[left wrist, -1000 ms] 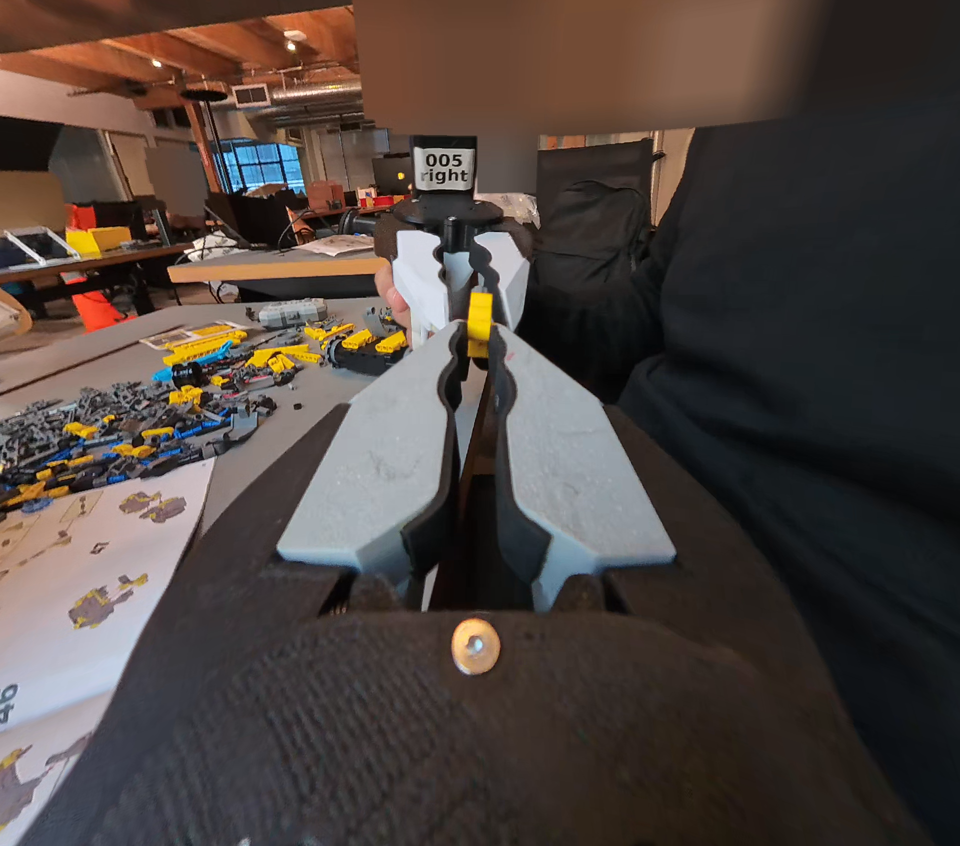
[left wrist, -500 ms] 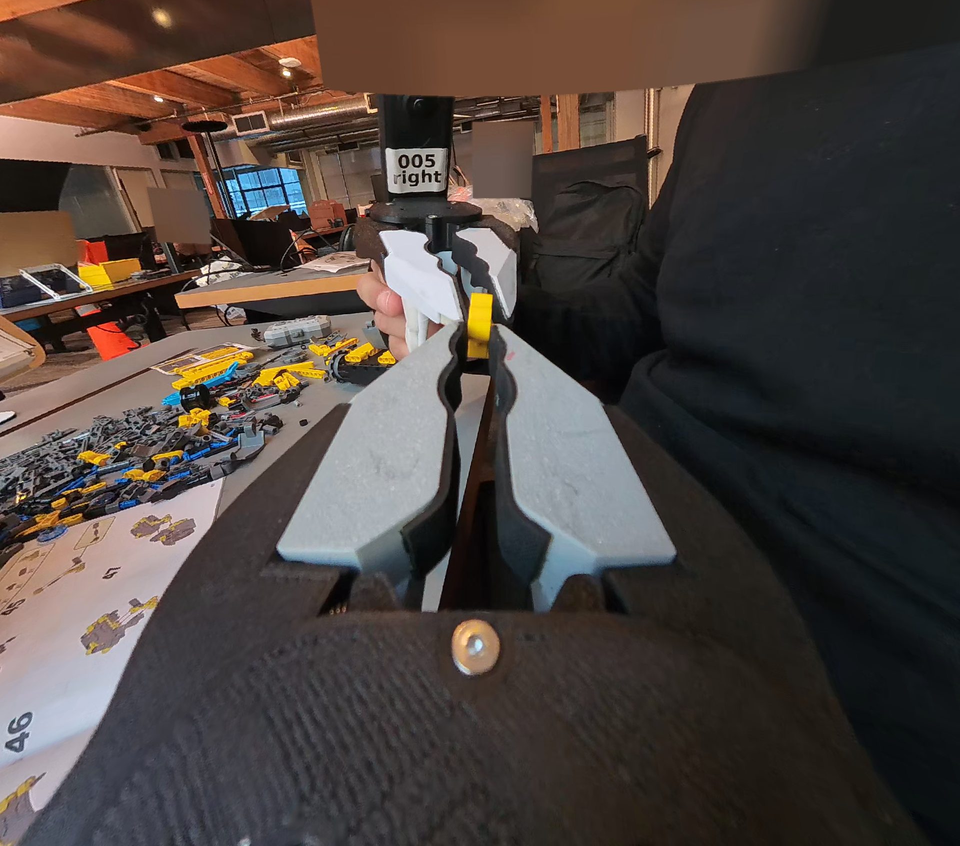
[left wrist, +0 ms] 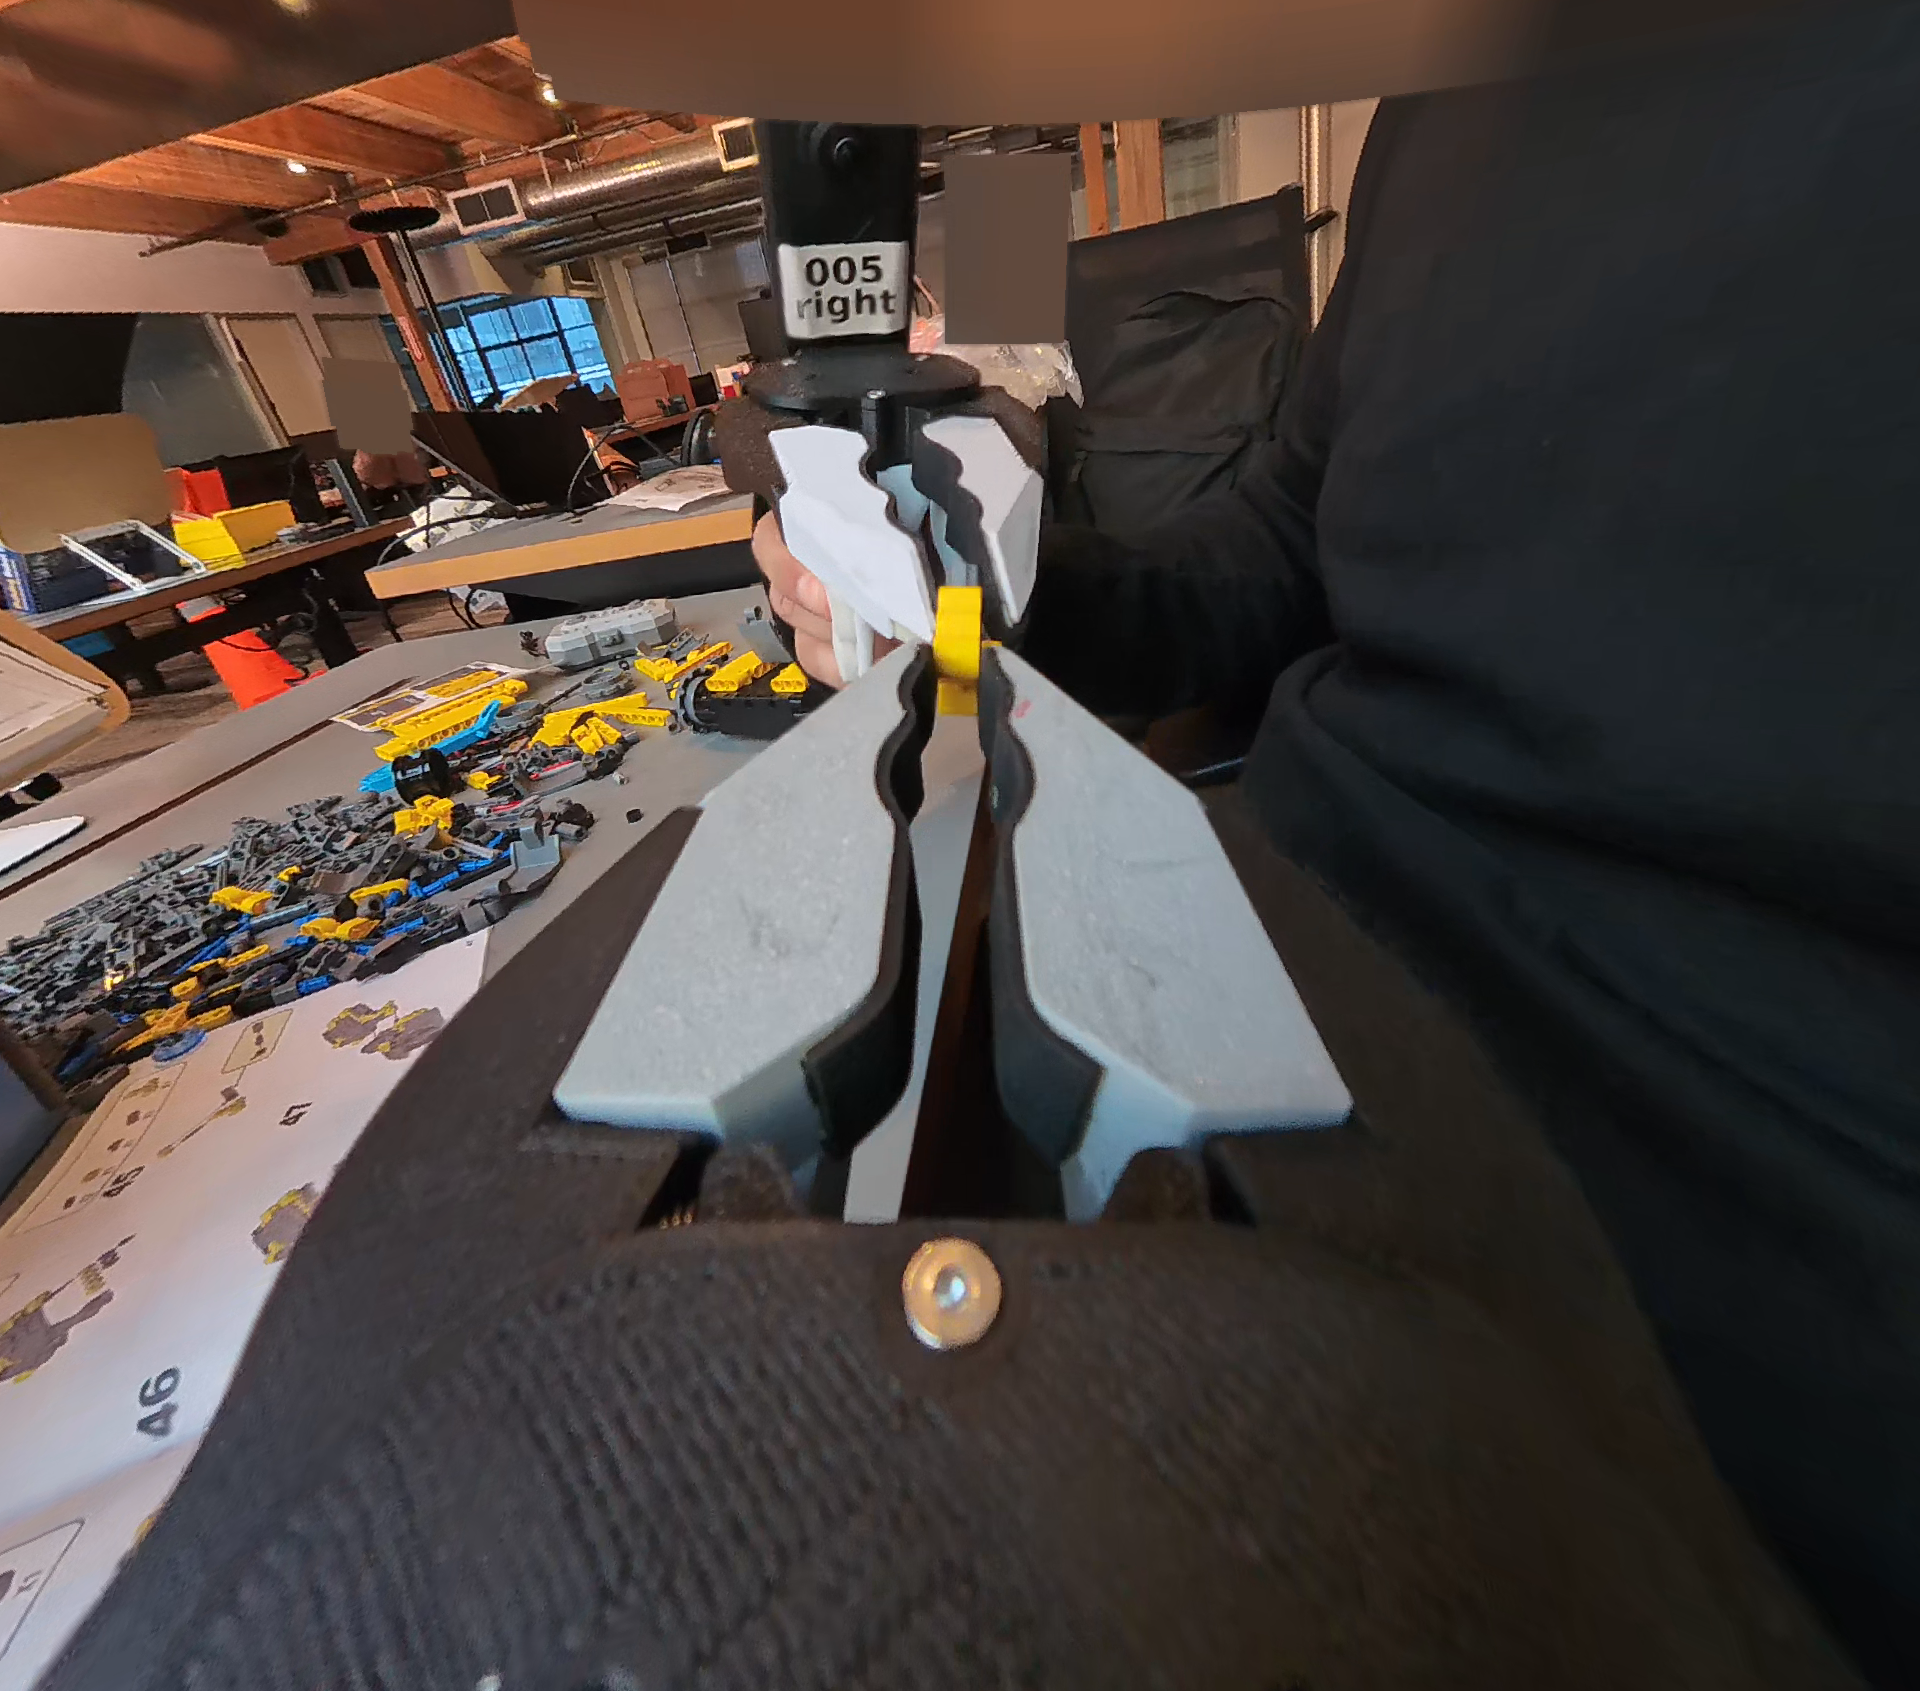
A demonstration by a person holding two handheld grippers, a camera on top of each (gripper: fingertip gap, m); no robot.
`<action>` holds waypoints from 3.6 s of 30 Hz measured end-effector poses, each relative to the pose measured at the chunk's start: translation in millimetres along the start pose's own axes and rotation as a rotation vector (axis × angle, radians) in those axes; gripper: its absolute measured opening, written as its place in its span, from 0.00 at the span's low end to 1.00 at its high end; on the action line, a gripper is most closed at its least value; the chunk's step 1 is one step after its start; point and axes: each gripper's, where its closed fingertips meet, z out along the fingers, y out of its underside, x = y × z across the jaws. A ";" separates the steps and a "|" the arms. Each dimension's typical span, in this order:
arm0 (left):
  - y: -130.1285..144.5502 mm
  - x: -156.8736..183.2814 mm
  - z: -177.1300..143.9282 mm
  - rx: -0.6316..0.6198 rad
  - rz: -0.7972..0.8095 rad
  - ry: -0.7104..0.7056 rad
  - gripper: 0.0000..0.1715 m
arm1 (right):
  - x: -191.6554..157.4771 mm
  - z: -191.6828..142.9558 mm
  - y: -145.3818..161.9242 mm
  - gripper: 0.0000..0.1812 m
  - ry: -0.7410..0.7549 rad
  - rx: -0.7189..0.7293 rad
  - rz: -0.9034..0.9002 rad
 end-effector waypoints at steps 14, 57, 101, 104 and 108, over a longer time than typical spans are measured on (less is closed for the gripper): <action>25.0 -5.7 4.2 -0.554 0.664 -0.151 0.03 | 11.3 -11.5 26.7 0.18 -0.094 0.006 0.326; 58.3 -11.4 7.4 -0.766 1.059 -0.194 0.03 | 17.6 6.3 63.4 0.15 0.058 -0.305 0.238; 134.8 -57.7 -7.3 -0.942 0.518 -0.375 0.15 | 100.1 -29.4 114.9 0.18 0.590 -0.287 0.235; 132.3 -53.9 -9.5 -0.919 0.435 -0.388 0.21 | 100.3 -30.4 113.2 0.18 0.588 -0.271 0.243; 122.4 -53.0 -17.7 -0.857 0.335 -0.454 0.22 | 100.3 -30.6 113.1 0.18 0.598 -0.276 0.230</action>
